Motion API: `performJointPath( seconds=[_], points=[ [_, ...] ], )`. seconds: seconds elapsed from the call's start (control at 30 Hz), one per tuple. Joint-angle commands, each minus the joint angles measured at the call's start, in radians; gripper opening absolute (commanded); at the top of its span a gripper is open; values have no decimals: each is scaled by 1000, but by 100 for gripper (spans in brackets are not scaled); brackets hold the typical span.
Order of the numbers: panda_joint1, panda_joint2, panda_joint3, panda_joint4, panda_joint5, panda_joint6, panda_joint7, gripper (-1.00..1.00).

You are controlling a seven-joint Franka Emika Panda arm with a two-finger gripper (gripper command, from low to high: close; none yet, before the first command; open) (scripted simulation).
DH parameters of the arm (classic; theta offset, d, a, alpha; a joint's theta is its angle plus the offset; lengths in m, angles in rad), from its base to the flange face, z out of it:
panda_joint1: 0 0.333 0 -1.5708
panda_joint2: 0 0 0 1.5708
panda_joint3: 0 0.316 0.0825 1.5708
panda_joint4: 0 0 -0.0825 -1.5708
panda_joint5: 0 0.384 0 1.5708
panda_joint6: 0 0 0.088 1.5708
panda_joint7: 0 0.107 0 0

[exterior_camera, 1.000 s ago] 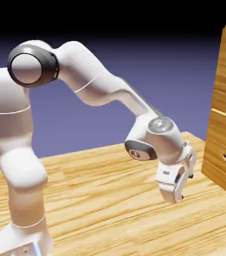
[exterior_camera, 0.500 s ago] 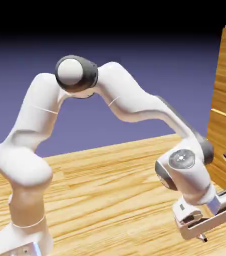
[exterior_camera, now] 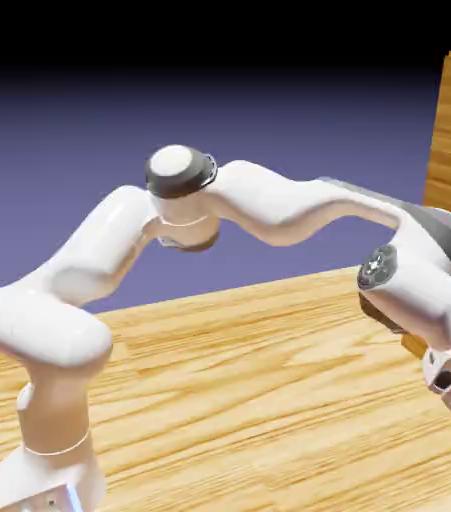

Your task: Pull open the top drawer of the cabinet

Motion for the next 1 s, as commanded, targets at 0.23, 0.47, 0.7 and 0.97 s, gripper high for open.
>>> performJointPath(
  seconds=[0.23,0.47,0.7,0.97],
  points=[
    [104,274,-249,158,348,-88,78,0],
    [184,486,-441,280,616,-155,139,0],
    [63,463,-440,497,608,-62,185,0],
    [82,468,-440,461,612,-78,176,-100]
  ],
)
